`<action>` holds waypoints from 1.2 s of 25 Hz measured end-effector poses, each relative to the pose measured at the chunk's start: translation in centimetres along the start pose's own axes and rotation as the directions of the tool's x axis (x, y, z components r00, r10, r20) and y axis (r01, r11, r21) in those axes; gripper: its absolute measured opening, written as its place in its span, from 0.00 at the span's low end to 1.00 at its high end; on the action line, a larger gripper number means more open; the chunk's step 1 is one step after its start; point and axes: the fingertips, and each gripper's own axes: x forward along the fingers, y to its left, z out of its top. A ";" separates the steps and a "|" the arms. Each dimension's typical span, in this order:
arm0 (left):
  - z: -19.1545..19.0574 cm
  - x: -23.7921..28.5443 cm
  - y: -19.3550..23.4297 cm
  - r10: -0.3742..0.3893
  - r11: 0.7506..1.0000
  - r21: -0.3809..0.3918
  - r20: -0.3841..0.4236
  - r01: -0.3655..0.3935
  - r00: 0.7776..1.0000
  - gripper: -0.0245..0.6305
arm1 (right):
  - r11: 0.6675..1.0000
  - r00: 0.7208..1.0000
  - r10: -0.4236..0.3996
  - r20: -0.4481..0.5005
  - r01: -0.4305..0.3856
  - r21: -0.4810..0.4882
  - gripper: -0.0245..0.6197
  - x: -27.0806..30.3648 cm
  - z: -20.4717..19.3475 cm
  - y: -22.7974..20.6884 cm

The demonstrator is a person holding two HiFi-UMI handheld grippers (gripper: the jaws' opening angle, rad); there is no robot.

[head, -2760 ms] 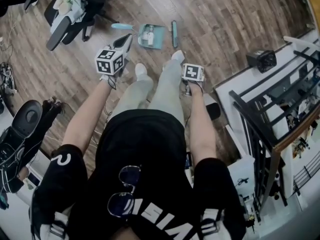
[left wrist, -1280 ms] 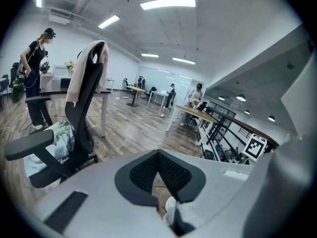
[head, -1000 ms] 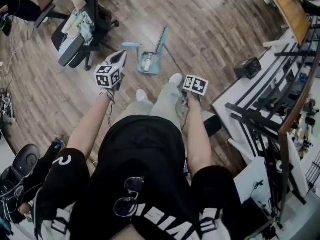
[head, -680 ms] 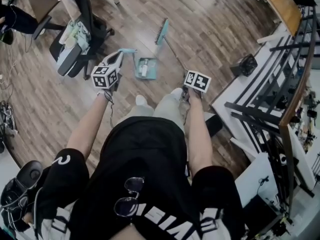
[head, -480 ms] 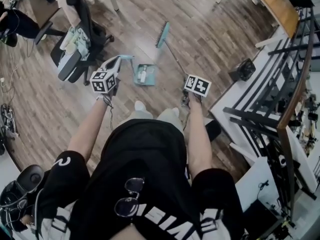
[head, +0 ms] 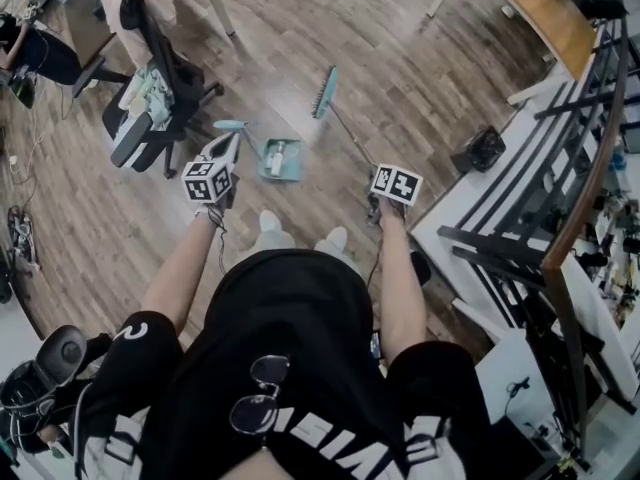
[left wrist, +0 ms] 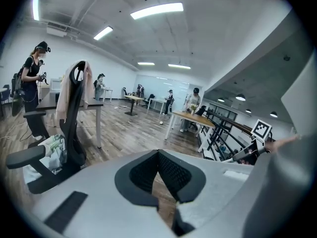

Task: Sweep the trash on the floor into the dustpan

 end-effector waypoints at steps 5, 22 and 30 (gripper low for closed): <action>-1.0 0.2 -3.3 0.019 1.000 0.004 -0.010 -0.019 1.000 0.04 | 1.000 1.000 -0.002 -0.011 0.002 0.002 0.17 -1.1 -0.1 -4.0; -3.3 -0.1 -9.8 0.062 0.998 -0.017 -0.007 -0.062 0.998 0.04 | 0.999 0.999 0.027 -0.024 -0.028 -0.026 0.17 -2.4 -0.5 -10.4; -4.0 -0.3 -11.2 0.080 0.997 -0.019 -0.007 -0.080 0.997 0.04 | 0.999 1.000 0.026 -0.015 -0.027 -0.026 0.17 -2.9 -0.2 -12.1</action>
